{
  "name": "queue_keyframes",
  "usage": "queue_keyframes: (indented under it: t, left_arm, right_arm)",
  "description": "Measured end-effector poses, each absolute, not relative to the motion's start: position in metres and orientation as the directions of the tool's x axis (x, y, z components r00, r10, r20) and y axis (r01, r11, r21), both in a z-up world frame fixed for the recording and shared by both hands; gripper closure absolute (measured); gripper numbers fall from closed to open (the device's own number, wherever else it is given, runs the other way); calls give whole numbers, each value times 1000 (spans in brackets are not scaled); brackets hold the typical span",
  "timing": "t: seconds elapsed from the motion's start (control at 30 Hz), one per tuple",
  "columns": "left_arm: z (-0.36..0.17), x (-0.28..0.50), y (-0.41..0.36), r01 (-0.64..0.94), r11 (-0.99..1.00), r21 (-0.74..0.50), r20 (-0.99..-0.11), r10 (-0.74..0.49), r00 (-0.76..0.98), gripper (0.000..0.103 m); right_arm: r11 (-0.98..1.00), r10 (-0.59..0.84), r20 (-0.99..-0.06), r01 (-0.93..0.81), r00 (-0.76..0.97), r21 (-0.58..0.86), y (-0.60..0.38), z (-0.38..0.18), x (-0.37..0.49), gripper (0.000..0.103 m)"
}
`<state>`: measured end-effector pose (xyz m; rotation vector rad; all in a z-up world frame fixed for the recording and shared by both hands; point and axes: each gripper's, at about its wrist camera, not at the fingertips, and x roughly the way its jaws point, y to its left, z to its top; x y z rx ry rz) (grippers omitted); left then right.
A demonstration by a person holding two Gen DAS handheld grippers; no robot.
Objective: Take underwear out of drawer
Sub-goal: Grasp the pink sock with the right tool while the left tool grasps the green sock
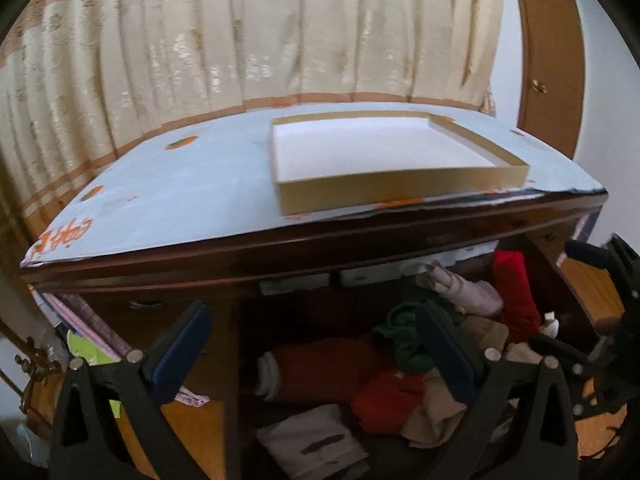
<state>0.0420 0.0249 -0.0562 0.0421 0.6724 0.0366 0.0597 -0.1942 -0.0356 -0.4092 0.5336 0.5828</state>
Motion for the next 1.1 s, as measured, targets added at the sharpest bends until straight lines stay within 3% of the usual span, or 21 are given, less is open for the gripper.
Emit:
queue_keyframes:
  t: [0.27,0.63,0.8,0.93,1.1]
  left_arm:
    - [-73,71,-2,81,996,43,-691,-29,722,0]
    - [-102,108,-29,205,979,24,-792,-106,601,2]
    - [-109,117,-26,228,973,-24,-826,-147,544,5]
    - [-113,123,-29,261,965,-2,-842,-142,520,6]
    - [-121,127,-35,311,950,-6,-867,-160,473,8]
  right_arm:
    - [758,367,-670,-625,645,-187,-192,-45,96,1]
    - [606,313,-731,-720,607,-338,-169,-65,110,1]
    - [557,299,-772,-760,561,-336,-167,-71,119,6]
    - [553,274,-802,-769,531,-321,-167,-78,131,18]
    - [585,252,-836,-764,488,-270,-165,-82,143,20]
